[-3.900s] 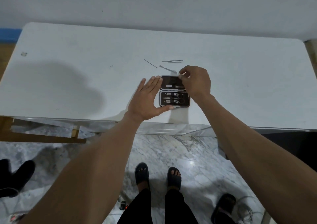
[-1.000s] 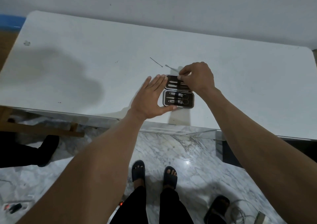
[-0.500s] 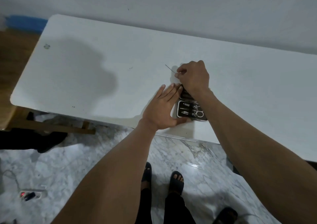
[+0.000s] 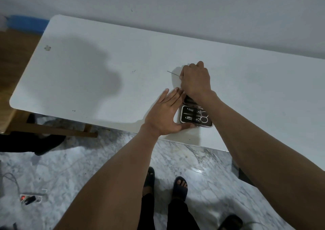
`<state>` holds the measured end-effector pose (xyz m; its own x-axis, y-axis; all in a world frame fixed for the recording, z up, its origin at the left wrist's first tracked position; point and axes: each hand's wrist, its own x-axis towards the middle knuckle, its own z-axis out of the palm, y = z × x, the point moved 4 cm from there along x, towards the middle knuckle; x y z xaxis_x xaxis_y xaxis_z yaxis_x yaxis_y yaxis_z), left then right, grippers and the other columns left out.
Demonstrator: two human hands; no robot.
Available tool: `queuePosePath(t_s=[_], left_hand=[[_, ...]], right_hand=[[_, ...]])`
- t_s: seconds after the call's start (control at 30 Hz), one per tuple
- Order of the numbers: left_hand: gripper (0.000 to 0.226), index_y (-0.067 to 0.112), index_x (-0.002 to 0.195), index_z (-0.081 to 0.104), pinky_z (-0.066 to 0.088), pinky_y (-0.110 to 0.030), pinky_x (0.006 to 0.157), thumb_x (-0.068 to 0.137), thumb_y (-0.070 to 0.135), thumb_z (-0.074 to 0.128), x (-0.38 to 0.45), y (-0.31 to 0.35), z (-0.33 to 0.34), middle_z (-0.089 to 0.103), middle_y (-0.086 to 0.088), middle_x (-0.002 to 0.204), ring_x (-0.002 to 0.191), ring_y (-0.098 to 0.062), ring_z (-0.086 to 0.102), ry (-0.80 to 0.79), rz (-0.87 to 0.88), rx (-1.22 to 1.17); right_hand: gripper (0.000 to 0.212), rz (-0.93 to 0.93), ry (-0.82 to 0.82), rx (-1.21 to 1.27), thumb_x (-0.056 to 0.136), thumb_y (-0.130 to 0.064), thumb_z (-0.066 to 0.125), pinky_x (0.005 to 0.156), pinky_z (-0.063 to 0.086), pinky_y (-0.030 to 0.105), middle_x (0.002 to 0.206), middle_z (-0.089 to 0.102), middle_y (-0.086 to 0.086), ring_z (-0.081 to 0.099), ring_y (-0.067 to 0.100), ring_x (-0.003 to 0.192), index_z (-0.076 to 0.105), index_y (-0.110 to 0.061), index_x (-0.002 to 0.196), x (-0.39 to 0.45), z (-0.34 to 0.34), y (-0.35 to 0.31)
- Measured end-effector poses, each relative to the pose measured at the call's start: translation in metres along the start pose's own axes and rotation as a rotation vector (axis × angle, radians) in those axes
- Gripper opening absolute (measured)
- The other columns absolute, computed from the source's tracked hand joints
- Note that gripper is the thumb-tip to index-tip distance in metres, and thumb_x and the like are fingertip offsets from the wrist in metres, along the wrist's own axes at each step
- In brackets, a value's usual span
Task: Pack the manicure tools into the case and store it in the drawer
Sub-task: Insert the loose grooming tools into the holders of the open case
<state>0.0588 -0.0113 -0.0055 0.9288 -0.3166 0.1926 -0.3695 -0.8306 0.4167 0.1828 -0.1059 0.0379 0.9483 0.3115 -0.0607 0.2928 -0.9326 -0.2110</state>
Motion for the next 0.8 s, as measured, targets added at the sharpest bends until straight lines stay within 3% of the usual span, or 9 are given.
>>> queuePosePath(t_s=[0.13,0.33,0.47,0.6,0.7,0.8], left_hand=[[0.113,0.004,0.159,0.034,0.018,-0.049,0.130,0.081,0.085,0.050,0.000,-0.001,0.000,0.036,-0.010,0.165,0.157,-0.022,0.027,-0.031,-0.012,-0.001],[0.109,0.004,0.159,0.032,0.018,-0.049,0.129,0.085,0.082,0.048,-0.001,-0.003,0.000,0.032,-0.009,0.168,0.158,-0.021,0.024,-0.047,0.000,0.017],[0.112,0.004,0.160,0.030,0.017,-0.047,0.130,0.084,0.085,0.046,-0.001,-0.003,0.000,0.030,-0.009,0.168,0.159,-0.020,0.022,-0.057,-0.005,0.029],[0.116,0.006,0.161,0.028,0.015,-0.047,0.130,0.083,0.089,0.044,0.000,-0.004,0.000,0.028,-0.008,0.169,0.159,-0.019,0.020,-0.081,-0.015,0.031],[0.118,0.007,0.162,0.026,0.014,-0.046,0.131,0.081,0.091,0.044,0.001,-0.003,0.000,0.027,-0.007,0.170,0.159,-0.018,0.018,-0.095,-0.028,0.026],[0.120,0.008,0.163,0.025,0.013,-0.046,0.131,0.080,0.093,0.040,0.000,-0.002,0.000,0.026,-0.006,0.170,0.160,-0.017,0.017,-0.105,-0.031,0.022]], right_hand=[[0.020,0.034,-0.011,0.060,0.087,-0.006,0.052,0.087,0.040,0.040,0.107,0.065,0.010,0.047,0.033,0.113,0.063,-0.009,0.103,-0.001,-0.004,0.004],[0.016,0.122,0.079,0.237,0.093,-0.004,0.049,0.072,0.042,0.035,0.096,0.066,0.010,0.053,0.029,0.106,0.061,-0.011,0.101,-0.015,-0.022,0.028],[0.012,0.194,0.113,0.384,0.094,-0.007,0.054,0.080,0.052,0.038,0.095,0.070,0.007,0.060,0.028,0.098,0.066,-0.011,0.096,-0.030,-0.032,0.051],[0.010,0.263,0.139,0.489,0.093,-0.009,0.062,0.075,0.044,0.020,0.094,0.071,0.000,0.060,0.012,0.083,0.071,-0.012,0.097,-0.054,-0.039,0.069],[0.010,0.309,0.146,0.549,0.090,-0.010,0.065,0.079,0.050,0.022,0.094,0.074,0.001,0.063,0.011,0.083,0.074,-0.012,0.095,-0.073,-0.041,0.079],[0.013,0.378,0.141,0.598,0.088,-0.008,0.063,0.073,0.046,0.013,0.089,0.072,-0.001,0.063,0.010,0.080,0.075,-0.013,0.092,-0.090,-0.039,0.087]])
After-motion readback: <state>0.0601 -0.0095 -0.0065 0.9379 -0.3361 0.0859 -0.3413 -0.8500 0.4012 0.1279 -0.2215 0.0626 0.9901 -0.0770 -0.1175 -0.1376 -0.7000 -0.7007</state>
